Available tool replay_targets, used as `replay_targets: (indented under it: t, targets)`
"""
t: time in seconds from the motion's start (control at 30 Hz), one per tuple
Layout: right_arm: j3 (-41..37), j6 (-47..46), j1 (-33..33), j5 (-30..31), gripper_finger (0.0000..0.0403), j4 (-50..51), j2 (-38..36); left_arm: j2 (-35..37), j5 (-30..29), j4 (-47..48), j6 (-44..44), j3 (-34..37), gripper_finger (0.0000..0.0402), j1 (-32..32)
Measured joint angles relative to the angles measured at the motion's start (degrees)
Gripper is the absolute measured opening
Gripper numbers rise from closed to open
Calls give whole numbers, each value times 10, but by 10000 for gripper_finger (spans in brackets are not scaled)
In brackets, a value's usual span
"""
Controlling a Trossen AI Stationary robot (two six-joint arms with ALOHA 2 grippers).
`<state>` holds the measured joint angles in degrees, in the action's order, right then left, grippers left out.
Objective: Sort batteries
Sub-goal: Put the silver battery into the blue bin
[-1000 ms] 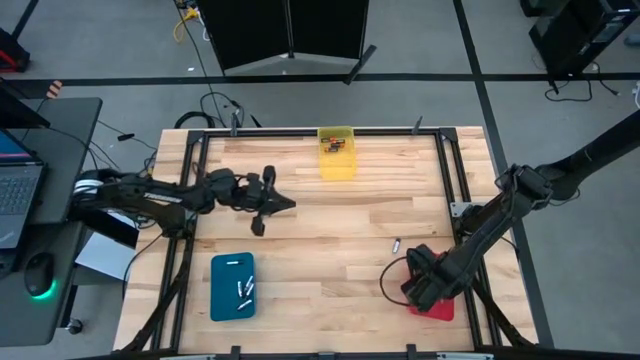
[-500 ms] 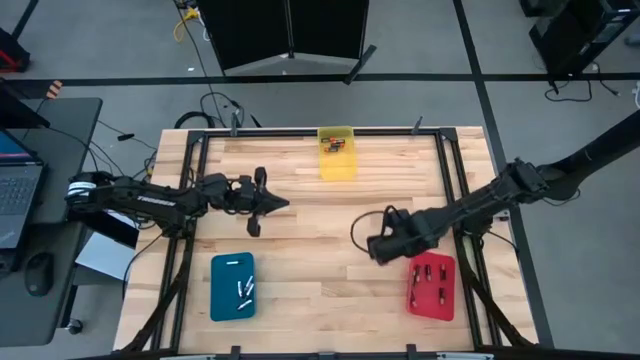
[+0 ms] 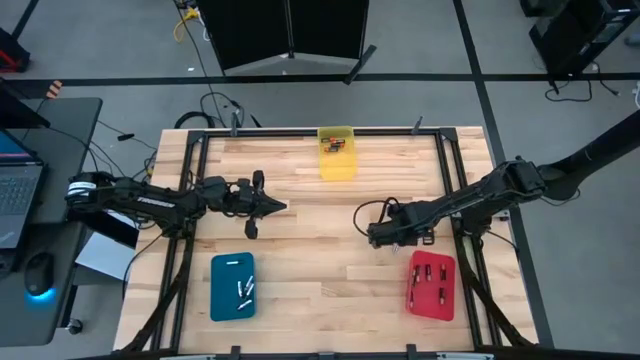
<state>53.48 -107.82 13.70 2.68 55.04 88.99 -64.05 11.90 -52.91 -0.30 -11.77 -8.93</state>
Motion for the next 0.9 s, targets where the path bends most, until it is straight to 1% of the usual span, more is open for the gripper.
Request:
replay_targets:
  t: [0.27, 0.43, 0.57, 0.67, 0.83, 0.9]
  targets:
    - [-45, -1, -17, -9, 142, -28, 0, 0, 1, -1, -2, 0, 15, 0]
    - [-83, 3, -31, -14, 128, -70, 0, 0, 2, -2, -3, 0, 15, 0]
    - [-106, 29, -43, -17, 116, -120, -2, 0, 2, -4, -4, 0, 15, 0]
    - [-109, 43, -46, -17, 101, -126, -3, 0, 2, -4, -4, 0, 15, 0]
    - [-104, 85, -46, -16, 60, -125, -2, 0, 2, -4, -15, 0, 15, 0]
    - [-101, 101, -46, -12, 55, -126, -2, 0, 2, -4, -15, 0, 15, 0]
